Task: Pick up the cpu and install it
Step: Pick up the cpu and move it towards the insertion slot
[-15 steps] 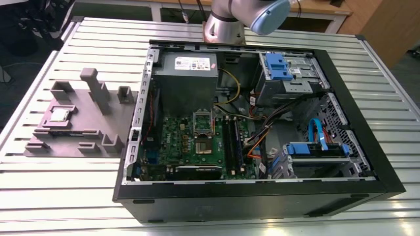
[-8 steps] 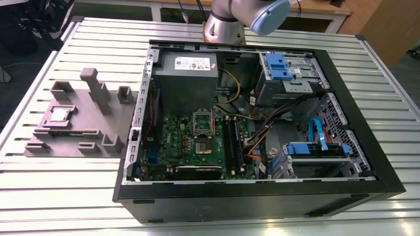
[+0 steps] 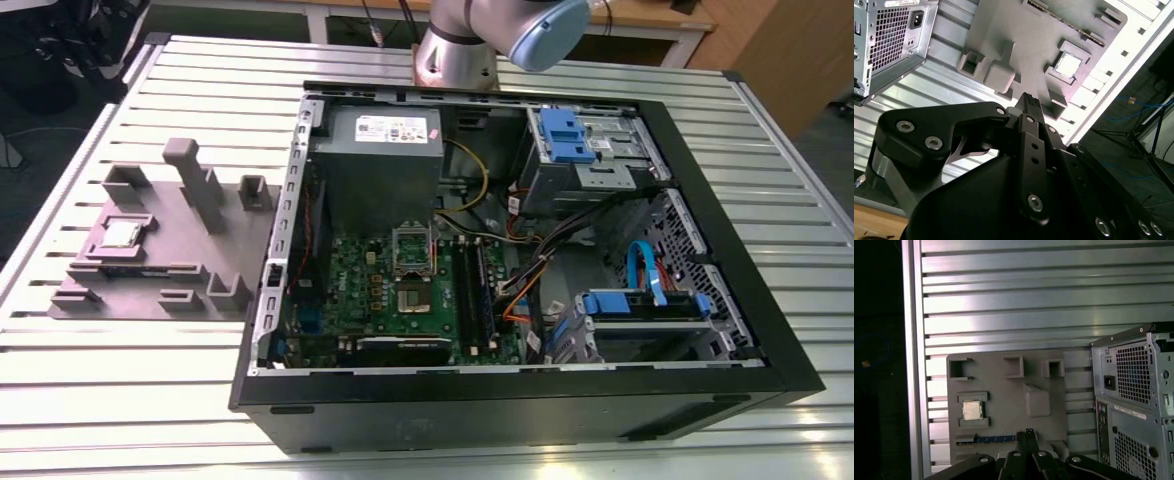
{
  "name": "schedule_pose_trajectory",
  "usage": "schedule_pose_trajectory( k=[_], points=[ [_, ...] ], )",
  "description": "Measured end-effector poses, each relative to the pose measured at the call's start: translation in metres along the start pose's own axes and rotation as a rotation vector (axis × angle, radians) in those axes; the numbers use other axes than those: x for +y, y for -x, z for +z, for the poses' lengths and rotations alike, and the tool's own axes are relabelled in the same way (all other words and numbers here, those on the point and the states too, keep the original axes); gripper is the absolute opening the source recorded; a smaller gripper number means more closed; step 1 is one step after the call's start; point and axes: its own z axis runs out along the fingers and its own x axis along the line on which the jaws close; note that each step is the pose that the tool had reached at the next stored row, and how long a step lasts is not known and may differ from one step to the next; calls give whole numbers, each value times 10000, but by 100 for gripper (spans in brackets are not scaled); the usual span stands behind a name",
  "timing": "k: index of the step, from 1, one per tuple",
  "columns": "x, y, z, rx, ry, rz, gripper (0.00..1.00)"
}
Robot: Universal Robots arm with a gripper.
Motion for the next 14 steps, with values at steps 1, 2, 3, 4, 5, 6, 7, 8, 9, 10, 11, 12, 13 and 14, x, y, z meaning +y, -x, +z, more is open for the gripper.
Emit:
schedule_pose_trajectory(
  k=[1,2,3,4,5,6,7,8,9,10,11,12,13,14],
  points=[
    [0,-7,0,40,-3,2,10],
    [0,-11,1,97,-8,2,10],
    [0,-14,5,144,-10,-35,10],
    [0,-14,9,171,-11,-134,10],
    [-1,-14,15,191,-11,-268,10],
    [-1,-14,20,211,-11,-395,10],
    [-2,-17,27,223,-9,-476,10],
    [-2,-17,28,232,-12,-495,10],
    [-2,-17,28,232,-11,-497,10],
    [-2,-17,28,233,-11,-498,10],
    [-2,-17,29,234,-11,-505,10],
    [-2,-17,30,235,-11,-512,10],
    [-2,-17,29,236,-11,-512,10],
    [-2,-19,30,235,-10,-513,10]
  ],
)
